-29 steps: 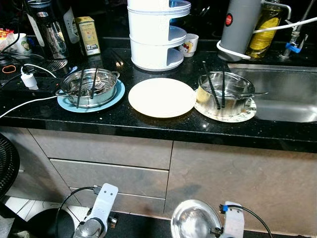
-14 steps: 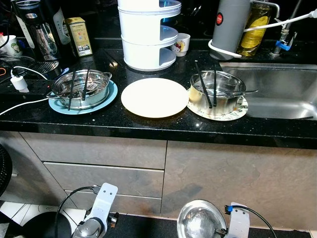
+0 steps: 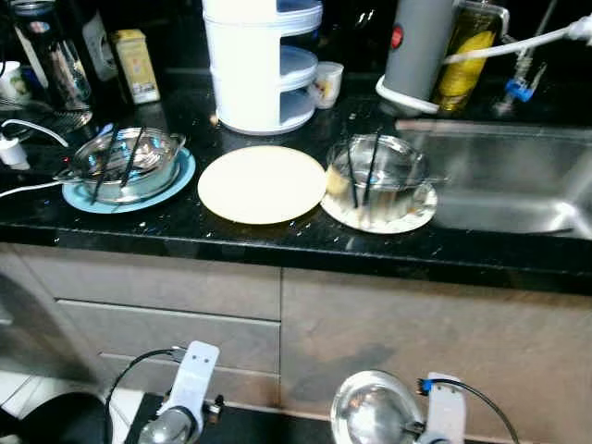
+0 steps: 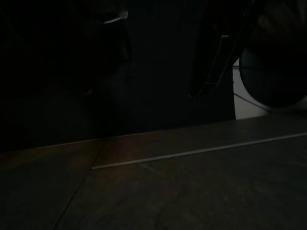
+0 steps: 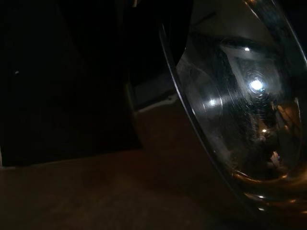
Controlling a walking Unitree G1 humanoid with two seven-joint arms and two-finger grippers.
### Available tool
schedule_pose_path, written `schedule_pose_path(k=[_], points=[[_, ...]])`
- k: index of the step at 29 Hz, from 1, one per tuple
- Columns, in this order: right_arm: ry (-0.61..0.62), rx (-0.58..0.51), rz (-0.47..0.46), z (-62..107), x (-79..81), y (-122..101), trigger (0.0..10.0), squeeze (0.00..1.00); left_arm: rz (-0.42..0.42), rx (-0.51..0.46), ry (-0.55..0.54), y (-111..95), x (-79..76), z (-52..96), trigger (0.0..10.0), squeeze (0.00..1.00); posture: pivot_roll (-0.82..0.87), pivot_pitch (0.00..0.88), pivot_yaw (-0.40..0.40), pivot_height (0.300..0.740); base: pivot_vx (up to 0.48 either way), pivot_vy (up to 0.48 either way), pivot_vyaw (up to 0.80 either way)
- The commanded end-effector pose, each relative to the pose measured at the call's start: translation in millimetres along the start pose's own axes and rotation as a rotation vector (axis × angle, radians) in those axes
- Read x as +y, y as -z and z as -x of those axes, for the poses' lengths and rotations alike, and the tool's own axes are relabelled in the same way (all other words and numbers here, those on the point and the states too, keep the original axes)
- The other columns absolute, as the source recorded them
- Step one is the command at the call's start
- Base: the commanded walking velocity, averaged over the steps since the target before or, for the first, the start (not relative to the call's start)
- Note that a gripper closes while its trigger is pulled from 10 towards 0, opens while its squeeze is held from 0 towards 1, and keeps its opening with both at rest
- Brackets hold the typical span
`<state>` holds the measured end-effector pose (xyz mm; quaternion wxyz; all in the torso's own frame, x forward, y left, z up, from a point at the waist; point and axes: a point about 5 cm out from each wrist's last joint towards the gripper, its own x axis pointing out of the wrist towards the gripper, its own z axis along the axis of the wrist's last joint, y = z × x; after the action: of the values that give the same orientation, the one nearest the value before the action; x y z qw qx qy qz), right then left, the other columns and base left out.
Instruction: Kitchen organization
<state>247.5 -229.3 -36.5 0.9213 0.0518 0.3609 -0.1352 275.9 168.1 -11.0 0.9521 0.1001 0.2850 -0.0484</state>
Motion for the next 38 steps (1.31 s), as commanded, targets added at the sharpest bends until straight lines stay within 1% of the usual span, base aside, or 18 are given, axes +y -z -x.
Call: schedule_pose_path(k=[1, 15, 20, 26, 38], points=[[-0.017, 0.014, 0.008, 1.1, 3.8, 7, 10.0, 0.00, 0.021, 0.026, -0.002, 8, -0.3, 2.0, 10.0, 0.00, -0.10, 0.188, -0.020, 0.740, 0.000, -0.337, 0.00], [-0.019, 0.014, 0.030, 0.7, 1.9, 5, 10.0, 0.00, 0.029, 0.016, -0.002, 5, -0.9, 1.5, 10.0, 0.00, -0.11, 0.192, -0.028, 0.740, 0.000, -0.339, 0.00], [-0.018, 0.009, 0.008, 0.2, 2.5, 2, 10.0, 0.00, 0.028, 0.016, -0.002, 5, -0.8, 1.2, 10.0, 0.00, -0.11, 0.193, -0.030, 0.740, 0.000, -0.338, 0.00], [-0.028, -0.001, 0.009, -0.9, 6.5, -4, 10.0, 0.00, 0.030, 0.015, -0.001, 4, -1.5, 0.8, 10.0, 0.00, -0.11, 0.198, -0.034, 0.740, 0.000, -0.337, 0.00], [-0.027, -0.002, 0.019, -0.8, 3.9, -4, 10.0, 0.00, 0.036, 0.016, -0.005, 4, 0.0, 1.1, 10.0, 0.00, -0.11, 0.197, -0.037, 0.740, 0.000, -0.337, 0.00]])
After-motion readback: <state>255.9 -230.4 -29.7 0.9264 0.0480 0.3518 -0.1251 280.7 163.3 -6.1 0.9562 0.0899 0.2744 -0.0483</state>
